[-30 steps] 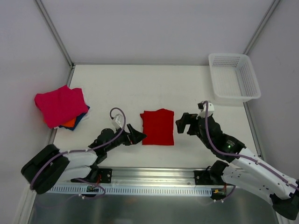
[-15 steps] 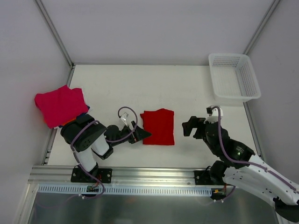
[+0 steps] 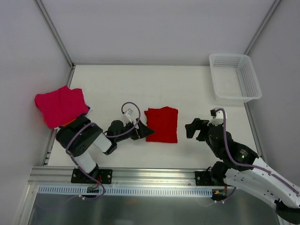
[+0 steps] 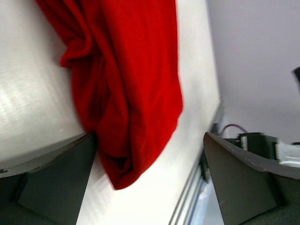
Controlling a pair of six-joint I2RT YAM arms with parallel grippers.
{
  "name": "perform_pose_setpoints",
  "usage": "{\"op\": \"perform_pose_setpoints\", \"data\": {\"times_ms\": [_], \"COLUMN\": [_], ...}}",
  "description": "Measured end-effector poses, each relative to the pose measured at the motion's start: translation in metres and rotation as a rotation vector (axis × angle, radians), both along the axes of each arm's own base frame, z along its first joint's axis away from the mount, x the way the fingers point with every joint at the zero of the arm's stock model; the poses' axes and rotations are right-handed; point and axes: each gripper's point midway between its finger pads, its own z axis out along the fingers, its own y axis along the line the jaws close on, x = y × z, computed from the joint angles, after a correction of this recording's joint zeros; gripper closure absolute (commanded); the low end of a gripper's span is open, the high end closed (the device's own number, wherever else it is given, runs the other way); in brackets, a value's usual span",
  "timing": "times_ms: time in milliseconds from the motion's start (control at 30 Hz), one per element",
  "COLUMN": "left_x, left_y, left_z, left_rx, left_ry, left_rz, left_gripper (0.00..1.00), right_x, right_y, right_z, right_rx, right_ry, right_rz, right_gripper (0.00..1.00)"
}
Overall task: Fold and stack the t-shirts
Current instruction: Fold the tshirt, then neatly place the folded tshirt to the corner
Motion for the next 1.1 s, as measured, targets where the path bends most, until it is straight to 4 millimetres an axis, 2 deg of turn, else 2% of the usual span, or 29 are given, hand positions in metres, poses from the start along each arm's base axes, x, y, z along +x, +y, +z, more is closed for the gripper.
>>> {"op": "perform_pose_setpoints", "data": {"times_ms": [233, 367, 700, 967, 1100], "left_x": [0.007, 0.013, 0.031, 0.03, 0.031], "left_y": [0.028, 0.029, 0.01, 0.009, 0.01], "left_z": [-0.006, -0.008, -0.011, -0.009, -0.009], "left_rx": [0.217, 0.271, 0.193, 0.165, 0.163], "left_ry": [-0.036, -0.042, -0.079, -0.092, -0.091], "left_rz": [0.085, 0.09, 0.085, 0.083, 0.087], "left_gripper": [0.01, 0.01, 0.01, 0.01, 0.01], "right_x": [-0.001, 0.002, 0.005, 0.015, 0.02], "right_y": [-0.003, 0.002, 0.032, 0.052, 0.051], "right_z": [0.002, -0.007, -0.085, -0.106, -0.131], "right_rx": [0.005, -0.008, -0.04, 0.065, 0.089], "right_ry": [-0.008, 0.007, 0.145, 0.174, 0.208], "right_rz": [-0.006, -0.006, 0.033, 0.036, 0.009], "right_gripper": [0.0, 0.01, 0.0, 0.01, 0.01]}}
